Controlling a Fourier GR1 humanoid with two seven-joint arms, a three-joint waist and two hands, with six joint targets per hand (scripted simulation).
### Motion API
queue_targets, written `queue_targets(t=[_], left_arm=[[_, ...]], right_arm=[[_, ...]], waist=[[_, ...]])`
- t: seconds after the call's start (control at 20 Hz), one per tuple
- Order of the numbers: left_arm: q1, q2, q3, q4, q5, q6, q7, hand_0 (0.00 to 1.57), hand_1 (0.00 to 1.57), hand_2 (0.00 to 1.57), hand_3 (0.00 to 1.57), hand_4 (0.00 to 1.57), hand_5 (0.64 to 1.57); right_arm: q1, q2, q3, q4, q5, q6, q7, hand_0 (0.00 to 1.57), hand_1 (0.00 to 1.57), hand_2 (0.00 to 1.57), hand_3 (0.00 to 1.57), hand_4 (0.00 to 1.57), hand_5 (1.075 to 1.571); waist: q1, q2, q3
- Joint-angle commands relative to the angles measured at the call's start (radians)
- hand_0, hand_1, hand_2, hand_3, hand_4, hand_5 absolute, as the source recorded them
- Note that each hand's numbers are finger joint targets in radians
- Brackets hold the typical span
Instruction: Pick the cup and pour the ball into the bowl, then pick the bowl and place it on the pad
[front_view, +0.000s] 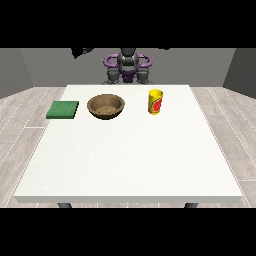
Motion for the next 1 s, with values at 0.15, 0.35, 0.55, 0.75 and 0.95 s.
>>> queue_targets(t=[0.15, 0.35, 0.55, 0.75, 0.95], left_arm=[[-0.154, 0.008, 0.051, 0.061, -0.079, 0.032, -0.078, 0.00, 0.00, 0.00, 0.00, 0.00, 1.402], [-0.244, 0.035, 0.098, 0.139, -0.093, 0.019, -0.140, 0.00, 0.00, 0.00, 0.00, 0.00, 1.335], [-0.290, 0.119, 0.222, 0.245, -0.037, -0.047, -0.231, 0.00, 0.00, 0.00, 0.00, 0.00, 1.269], [-0.363, 0.136, 0.251, 0.387, -0.074, -0.043, -0.313, 0.00, 0.00, 0.00, 0.00, 0.00, 1.255], [-0.428, 0.092, 0.232, 0.491, -0.105, -0.005, -0.336, 0.00, 0.00, 0.00, 0.00, 0.00, 1.245]], right_arm=[[-0.101, 0.034, 0.029, 0.042, 0.019, 0.000, -0.069, 0.00, 0.00, 0.00, 0.00, 0.00, 1.563], [-0.188, -0.019, -0.029, 0.125, -0.016, 0.056, -0.136, 0.00, 0.00, 0.00, 0.00, 0.00, 1.566], [-0.176, -0.012, -0.023, 0.179, 0.005, 0.076, -0.233, 0.00, 0.00, 0.00, 0.00, 0.00, 1.562], [-0.277, -0.051, -0.071, 0.232, -0.008, 0.073, -0.237, 0.00, 0.00, 0.00, 0.00, 0.00, 1.560], [-0.334, -0.107, -0.133, 0.348, -0.048, 0.129, -0.275, 0.00, 0.00, 0.00, 0.00, 0.00, 1.561]], waist=[[-0.035, 0.185, 0.0001], [-0.045, 0.297, 0.0002], [-0.051, 0.352, -0.0001], [-0.070, 0.406, -0.0002], [-0.079, 0.386, 0.0001]])
